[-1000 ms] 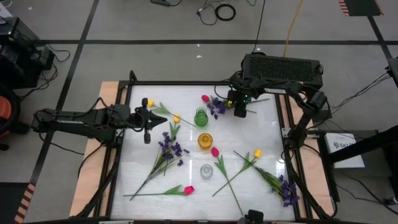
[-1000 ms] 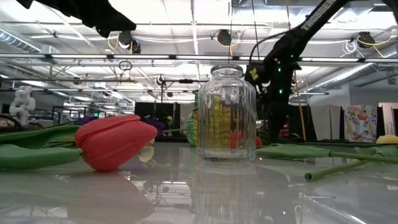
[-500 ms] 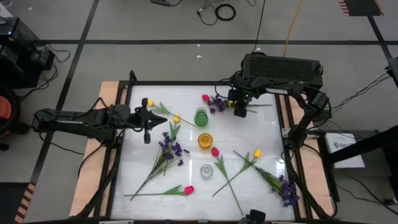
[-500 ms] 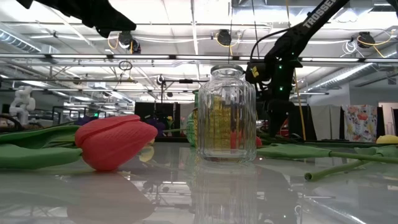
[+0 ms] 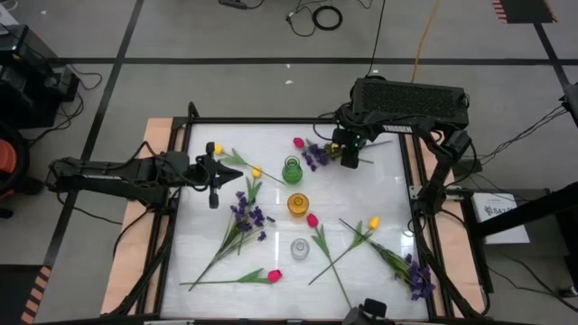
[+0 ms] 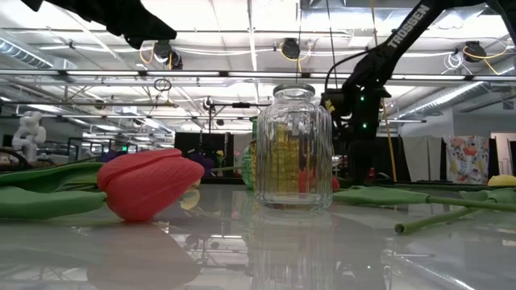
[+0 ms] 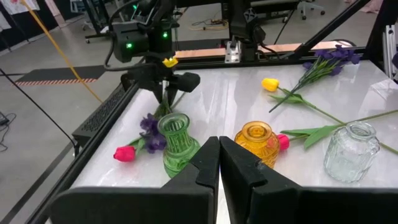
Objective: Sort flowers into vase by color
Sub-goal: Put the top right purple flowers into the green vase
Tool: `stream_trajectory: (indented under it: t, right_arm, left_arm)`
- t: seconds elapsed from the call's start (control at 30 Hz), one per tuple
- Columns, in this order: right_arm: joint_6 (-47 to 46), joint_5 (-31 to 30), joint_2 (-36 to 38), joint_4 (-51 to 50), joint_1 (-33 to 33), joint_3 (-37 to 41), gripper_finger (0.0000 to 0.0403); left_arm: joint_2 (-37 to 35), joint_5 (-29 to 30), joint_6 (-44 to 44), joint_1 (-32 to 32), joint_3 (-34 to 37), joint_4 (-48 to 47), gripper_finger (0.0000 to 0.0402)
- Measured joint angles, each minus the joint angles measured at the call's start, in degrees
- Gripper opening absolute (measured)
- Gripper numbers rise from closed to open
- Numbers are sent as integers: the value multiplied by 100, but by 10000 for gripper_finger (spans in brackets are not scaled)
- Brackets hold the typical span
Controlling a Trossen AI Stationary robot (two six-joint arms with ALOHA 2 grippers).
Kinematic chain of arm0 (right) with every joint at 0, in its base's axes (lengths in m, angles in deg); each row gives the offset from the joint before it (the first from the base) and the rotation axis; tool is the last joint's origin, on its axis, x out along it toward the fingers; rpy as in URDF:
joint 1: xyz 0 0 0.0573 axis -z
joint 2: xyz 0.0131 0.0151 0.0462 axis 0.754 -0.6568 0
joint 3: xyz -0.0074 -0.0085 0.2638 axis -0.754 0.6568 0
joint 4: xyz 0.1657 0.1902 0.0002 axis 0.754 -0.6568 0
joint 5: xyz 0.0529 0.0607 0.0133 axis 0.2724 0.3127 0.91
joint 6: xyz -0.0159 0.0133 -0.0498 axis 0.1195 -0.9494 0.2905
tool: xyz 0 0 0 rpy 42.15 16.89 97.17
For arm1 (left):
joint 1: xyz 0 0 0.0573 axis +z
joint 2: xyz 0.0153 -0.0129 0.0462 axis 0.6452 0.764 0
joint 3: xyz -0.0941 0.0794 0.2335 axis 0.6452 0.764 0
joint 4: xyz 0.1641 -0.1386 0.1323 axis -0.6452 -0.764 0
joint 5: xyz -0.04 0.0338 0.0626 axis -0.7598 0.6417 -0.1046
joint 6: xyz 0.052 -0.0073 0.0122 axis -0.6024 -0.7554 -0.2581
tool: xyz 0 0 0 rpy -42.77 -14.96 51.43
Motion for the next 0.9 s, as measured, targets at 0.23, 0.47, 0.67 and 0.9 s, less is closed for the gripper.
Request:
stream_trajectory:
  t: [0.23, 0.47, 0.67, 0.9]
  right_arm:
    - [-16, 43, -27, 43, 39, -7, 20]
    - [-179, 4, -96, 176, 45, -21, 5]
    - [-607, 2, 466, -59, 48, 4, 2]
    - [-1207, 43, 1721, -246, -37, 3, 1]
  left_arm:
    - [0, 0, -4, 0, 0, 1, 18]
    - [0, 0, -7, 0, 0, 6, 18]
    - [0, 11, -7, 0, 0, 30, 18]
    - [-2, 36, -4, 0, 0, 285, 18]
